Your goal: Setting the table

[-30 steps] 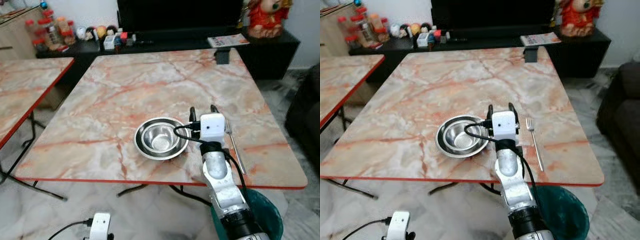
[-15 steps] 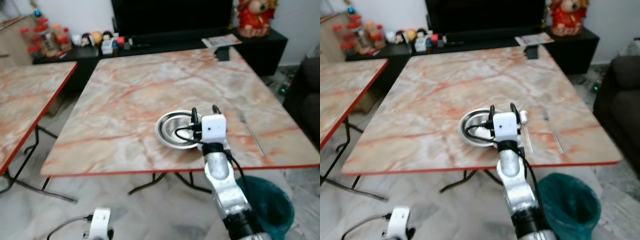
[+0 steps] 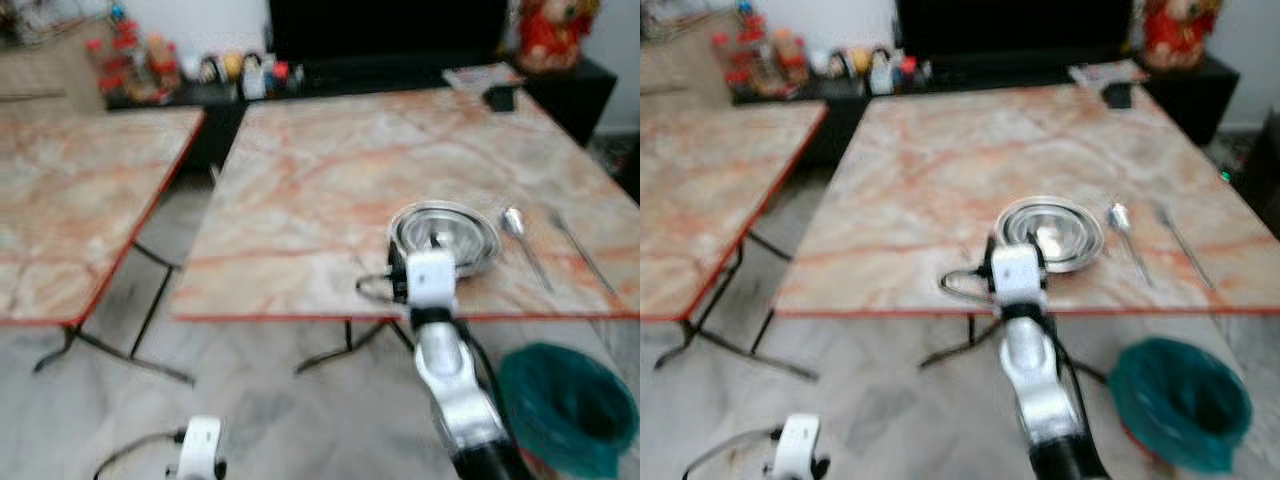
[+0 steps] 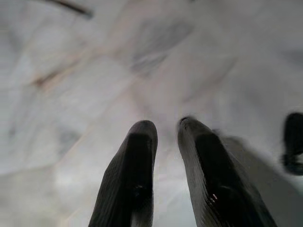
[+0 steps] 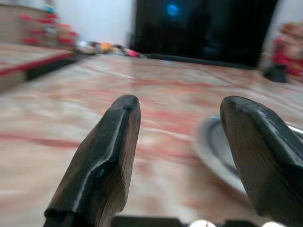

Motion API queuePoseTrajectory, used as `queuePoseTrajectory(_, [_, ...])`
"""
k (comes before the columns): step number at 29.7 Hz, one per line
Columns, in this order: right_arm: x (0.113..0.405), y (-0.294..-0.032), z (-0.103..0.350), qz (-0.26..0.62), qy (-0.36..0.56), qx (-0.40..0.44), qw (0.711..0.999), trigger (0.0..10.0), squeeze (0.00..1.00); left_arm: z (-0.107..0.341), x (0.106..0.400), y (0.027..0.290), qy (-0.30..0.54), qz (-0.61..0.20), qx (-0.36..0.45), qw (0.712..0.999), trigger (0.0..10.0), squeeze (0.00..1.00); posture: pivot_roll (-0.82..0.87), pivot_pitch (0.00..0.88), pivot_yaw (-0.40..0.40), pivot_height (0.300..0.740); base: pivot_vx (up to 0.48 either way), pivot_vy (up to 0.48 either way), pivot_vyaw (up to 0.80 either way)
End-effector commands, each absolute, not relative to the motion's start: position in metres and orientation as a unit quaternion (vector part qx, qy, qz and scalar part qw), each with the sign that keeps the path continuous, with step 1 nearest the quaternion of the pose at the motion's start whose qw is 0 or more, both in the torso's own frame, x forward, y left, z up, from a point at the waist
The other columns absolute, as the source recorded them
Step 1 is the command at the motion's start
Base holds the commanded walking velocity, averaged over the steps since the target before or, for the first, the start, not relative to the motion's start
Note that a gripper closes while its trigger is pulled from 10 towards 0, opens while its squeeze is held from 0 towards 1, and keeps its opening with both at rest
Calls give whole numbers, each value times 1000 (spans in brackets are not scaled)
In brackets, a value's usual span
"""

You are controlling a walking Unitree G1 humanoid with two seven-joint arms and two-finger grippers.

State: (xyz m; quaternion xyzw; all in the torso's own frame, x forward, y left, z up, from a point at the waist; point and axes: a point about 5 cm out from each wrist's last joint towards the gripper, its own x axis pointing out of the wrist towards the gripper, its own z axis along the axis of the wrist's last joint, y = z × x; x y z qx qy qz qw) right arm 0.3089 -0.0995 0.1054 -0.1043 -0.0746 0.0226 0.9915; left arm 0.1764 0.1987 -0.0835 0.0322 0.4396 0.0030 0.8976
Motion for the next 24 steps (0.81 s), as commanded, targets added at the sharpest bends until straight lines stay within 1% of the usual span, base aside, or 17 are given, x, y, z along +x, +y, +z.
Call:
queuePoseTrajectory(1, [302,-109,82,25,-37,-113,993,10000,0,-83,176,201,440,6,33,897,10000,0,-49,0,99,740,0,334,0])
queuePoseTrajectory(3, [297,-108,73,35,-27,-113,993,10000,0,-83,176,202,440,7,34,897,10000,0,-47,0,97,740,0,330,0])
queuePoseTrajectory(9, [294,-108,67,40,-20,-116,992,10000,0,-83,175,202,441,7,35,897,10000,0,-47,0,96,740,0,327,0])
queuePoseTrajectory(10, [288,-111,56,44,-3,-123,991,10000,0,-84,175,202,441,6,36,897,10000,0,-48,0,95,740,0,326,0])
queuePoseTrajectory(19, [270,-120,26,58,45,-137,988,10000,0,-85,173,201,443,2,37,896,10000,0,-49,0,93,740,0,325,0])
queuePoseTrajectory(20, [264,-123,17,61,61,-141,986,10000,0,-85,172,200,444,1,38,895,10000,0,-50,0,92,740,0,307,0])
queuePoseTrajectory(24, [258,-129,4,63,88,-152,983,10000,0,-85,172,200,444,0,39,895,10000,0,-49,0,88,740,0,309,0])
